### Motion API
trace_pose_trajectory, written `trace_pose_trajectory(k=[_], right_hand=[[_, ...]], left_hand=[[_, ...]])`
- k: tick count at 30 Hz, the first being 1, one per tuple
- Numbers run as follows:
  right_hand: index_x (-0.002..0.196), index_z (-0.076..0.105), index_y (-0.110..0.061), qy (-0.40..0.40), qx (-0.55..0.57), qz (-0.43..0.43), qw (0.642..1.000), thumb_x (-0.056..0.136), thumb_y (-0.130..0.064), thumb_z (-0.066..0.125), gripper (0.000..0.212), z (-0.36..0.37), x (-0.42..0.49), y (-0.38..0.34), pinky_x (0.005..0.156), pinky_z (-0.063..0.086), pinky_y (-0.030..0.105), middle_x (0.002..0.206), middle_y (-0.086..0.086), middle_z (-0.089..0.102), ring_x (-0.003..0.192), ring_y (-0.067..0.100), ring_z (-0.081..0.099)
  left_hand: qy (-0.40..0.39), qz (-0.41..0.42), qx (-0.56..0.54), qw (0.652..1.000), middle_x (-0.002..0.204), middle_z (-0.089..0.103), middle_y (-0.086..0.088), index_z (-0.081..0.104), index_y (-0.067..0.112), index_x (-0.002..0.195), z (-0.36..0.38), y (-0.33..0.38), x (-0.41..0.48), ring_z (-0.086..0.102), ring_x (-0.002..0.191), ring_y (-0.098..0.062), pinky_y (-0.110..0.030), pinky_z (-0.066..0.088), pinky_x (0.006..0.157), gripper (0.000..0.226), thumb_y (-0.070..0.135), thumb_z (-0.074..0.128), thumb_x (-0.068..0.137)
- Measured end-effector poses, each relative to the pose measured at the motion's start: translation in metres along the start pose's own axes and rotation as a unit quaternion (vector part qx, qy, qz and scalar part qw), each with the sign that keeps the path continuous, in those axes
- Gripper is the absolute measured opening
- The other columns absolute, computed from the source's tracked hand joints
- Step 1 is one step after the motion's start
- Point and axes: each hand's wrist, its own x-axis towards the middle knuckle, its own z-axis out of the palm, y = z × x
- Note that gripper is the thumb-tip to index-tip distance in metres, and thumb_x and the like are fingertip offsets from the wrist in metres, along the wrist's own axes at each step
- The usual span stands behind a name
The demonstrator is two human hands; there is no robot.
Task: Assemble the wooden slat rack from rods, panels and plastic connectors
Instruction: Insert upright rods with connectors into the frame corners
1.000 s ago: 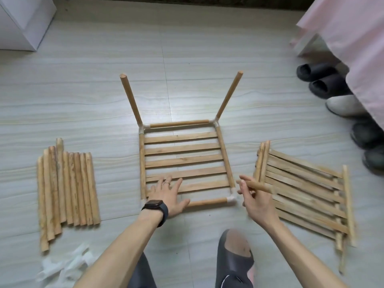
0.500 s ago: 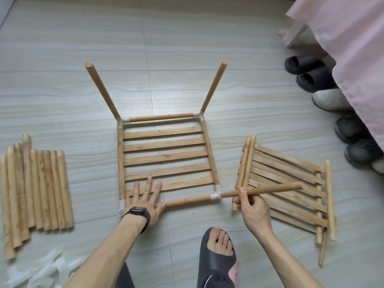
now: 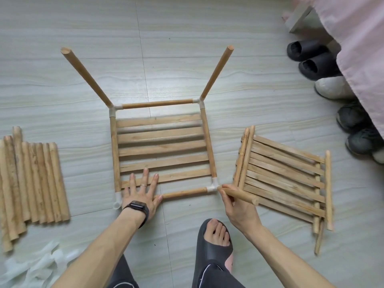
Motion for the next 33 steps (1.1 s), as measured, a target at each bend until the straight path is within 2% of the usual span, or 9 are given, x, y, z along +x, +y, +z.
trace_pose_trajectory(k=[7,12,16,19,22,25,28,31,33], right_hand=[[0.095,0.071,-0.009,-0.016,0.014,0.052,0.998,0.1,-0.014,0.064,0.01,-0.002,0.008,-0.007,0.069,0.04,0.009,0.083,-0.017,0.055,0.071,-0.009,0.052],[0.106,0.062,-0.022,-0.046,0.03,0.259,0.964,0.105,-0.032,0.046,0.018,0.008,0.009,-0.031,0.083,0.044,0.033,0.096,-0.017,0.055,0.103,0.018,0.059],[0.111,0.052,-0.016,-0.123,0.0,0.337,0.934,0.099,-0.04,0.049,0.027,0.012,0.02,-0.053,0.074,0.042,0.032,0.078,-0.015,0.064,0.09,0.016,0.063],[0.098,0.062,-0.017,-0.23,-0.073,0.341,0.909,0.093,-0.053,0.046,0.04,0.016,0.032,-0.066,0.067,0.046,0.032,0.087,-0.005,0.071,0.086,0.021,0.067],[0.078,0.064,-0.026,-0.302,-0.096,0.281,0.906,0.09,-0.057,0.048,0.037,0.035,0.044,-0.084,0.069,0.052,0.032,0.077,-0.009,0.068,0.079,0.015,0.065],[0.122,0.062,-0.028,-0.33,-0.134,0.139,0.924,0.095,-0.054,0.046,0.04,0.07,0.06,-0.112,0.095,0.052,0.039,0.124,-0.002,0.067,0.117,0.022,0.06],[0.154,0.032,-0.034,-0.375,-0.181,-0.007,0.909,0.096,-0.06,0.046,0.065,0.104,0.073,-0.138,0.118,0.033,0.047,0.167,0.006,0.021,0.149,0.033,0.025],[0.159,-0.002,-0.046,-0.42,-0.259,-0.103,0.864,0.097,-0.062,0.046,0.08,0.133,0.077,-0.152,0.121,0.01,0.062,0.166,0.003,-0.026,0.155,0.037,-0.011],[0.157,-0.012,-0.048,-0.441,-0.315,-0.138,0.829,0.103,-0.045,0.043,0.076,0.145,0.079,-0.148,0.117,0.007,0.069,0.163,0.004,-0.033,0.153,0.041,-0.019]], left_hand=[[0.008,0.007,0.004,1.0,0.141,-0.056,0.003,-0.043,0.04,0.137,-0.001,-0.003,0.004,-0.029,0.145,-0.039,-0.052,0.005,0.122,0.07,0.067,0.007,0.096],[0.002,0.038,-0.012,0.999,0.148,-0.049,0.005,-0.038,0.042,0.14,-0.012,-0.007,0.004,-0.025,0.147,-0.037,-0.05,0.005,0.122,0.07,0.068,0.009,0.096],[-0.006,0.051,-0.026,0.998,0.157,-0.035,0.005,-0.021,0.04,0.152,-0.028,-0.006,-0.004,-0.015,0.151,-0.036,-0.049,0.01,0.122,0.07,0.064,0.019,0.1],[0.048,0.058,-0.031,0.997,0.167,-0.007,0.0,0.012,0.037,0.157,-0.047,-0.011,-0.015,0.014,0.151,-0.031,-0.044,0.026,0.117,0.063,0.049,0.036,0.101],[0.208,0.055,-0.144,0.966,0.149,0.043,-0.002,0.046,0.033,0.141,-0.059,-0.034,-0.032,0.044,0.13,-0.024,-0.037,0.044,0.098,0.044,0.035,0.045,0.097],[0.317,-0.026,-0.251,0.914,0.123,0.056,0.0,0.056,0.027,0.126,-0.061,-0.08,-0.043,0.051,0.114,-0.02,-0.036,0.047,0.086,0.032,0.032,0.05,0.095],[0.272,-0.178,-0.306,0.895,0.127,0.051,-0.005,0.049,0.022,0.129,-0.051,-0.134,-0.049,0.047,0.118,-0.023,-0.034,0.042,0.088,0.035,0.031,0.051,0.095],[0.171,-0.274,-0.253,0.912,0.134,0.048,-0.008,0.042,0.018,0.133,-0.03,-0.174,-0.054,0.047,0.123,-0.027,-0.037,0.046,0.092,0.041,0.035,0.049,0.096],[0.125,-0.296,-0.225,0.92,0.134,0.051,-0.008,0.043,0.017,0.13,-0.017,-0.19,-0.054,0.05,0.122,-0.027,-0.039,0.048,0.094,0.042,0.042,0.048,0.097]])
